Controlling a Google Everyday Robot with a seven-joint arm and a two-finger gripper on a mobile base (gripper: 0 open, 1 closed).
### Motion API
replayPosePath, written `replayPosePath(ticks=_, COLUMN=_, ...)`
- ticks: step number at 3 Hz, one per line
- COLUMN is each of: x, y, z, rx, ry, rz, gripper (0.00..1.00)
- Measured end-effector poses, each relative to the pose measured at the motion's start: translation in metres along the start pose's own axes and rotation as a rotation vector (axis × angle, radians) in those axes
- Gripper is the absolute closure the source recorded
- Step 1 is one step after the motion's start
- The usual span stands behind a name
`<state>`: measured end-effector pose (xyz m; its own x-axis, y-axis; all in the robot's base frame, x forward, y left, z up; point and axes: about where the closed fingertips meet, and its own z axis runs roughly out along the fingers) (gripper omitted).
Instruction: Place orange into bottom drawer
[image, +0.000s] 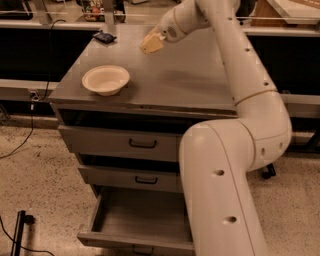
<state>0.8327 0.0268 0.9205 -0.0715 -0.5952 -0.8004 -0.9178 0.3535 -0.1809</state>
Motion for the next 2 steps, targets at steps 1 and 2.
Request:
replayPosePath(ticks=1, x=-0.0196, y=0.0048, z=-0.0738, rx=0.059, ry=-0.073, rz=-0.009, gripper=1.00)
replayPosePath(ticks=2, x=-0.0196, y=0.0048, z=-0.0738, rx=0.059, ry=-0.073, rz=-0.009, gripper=1.00)
